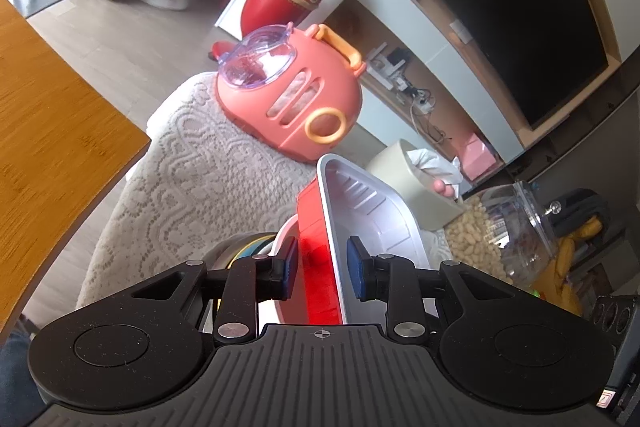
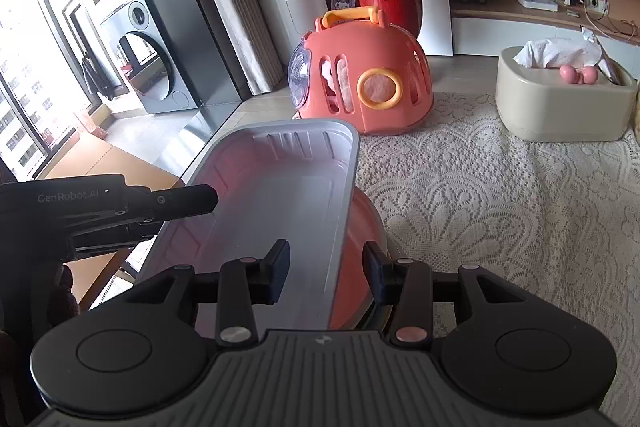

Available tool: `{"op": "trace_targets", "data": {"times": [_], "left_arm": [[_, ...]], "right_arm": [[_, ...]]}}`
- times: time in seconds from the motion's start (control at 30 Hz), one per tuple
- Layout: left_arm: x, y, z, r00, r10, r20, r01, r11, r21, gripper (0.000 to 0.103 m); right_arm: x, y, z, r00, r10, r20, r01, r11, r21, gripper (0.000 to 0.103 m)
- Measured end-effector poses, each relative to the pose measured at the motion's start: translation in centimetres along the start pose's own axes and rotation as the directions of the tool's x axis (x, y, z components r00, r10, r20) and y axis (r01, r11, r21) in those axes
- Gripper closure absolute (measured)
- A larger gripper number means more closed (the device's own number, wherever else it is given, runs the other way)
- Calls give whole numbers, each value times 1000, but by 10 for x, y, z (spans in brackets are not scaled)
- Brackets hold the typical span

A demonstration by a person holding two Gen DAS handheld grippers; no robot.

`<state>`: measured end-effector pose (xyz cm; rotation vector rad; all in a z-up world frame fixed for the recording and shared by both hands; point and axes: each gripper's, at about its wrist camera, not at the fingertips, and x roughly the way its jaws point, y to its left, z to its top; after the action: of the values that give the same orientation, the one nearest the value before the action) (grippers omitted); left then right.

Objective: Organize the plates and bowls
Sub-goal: 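Lift the red foil tray with both grippers and lower it onto the bowl stack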

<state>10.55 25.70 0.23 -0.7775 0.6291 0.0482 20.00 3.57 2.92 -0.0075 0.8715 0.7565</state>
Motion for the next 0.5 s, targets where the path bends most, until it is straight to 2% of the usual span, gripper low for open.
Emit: {"op": "trace_targets", "data": {"times": [0.27,0.5], "left_arm": [[-2,-12,-5,997,69,23,-70,994,80,73],[-3,-12,-6,998,62,16,-63,994,86,74]], "right_arm": [[-1,0,-4,1000,14,-5,-14,1000,9,62],[-7,2,-5,1000,11,3,-11,1000,5,62]]}}
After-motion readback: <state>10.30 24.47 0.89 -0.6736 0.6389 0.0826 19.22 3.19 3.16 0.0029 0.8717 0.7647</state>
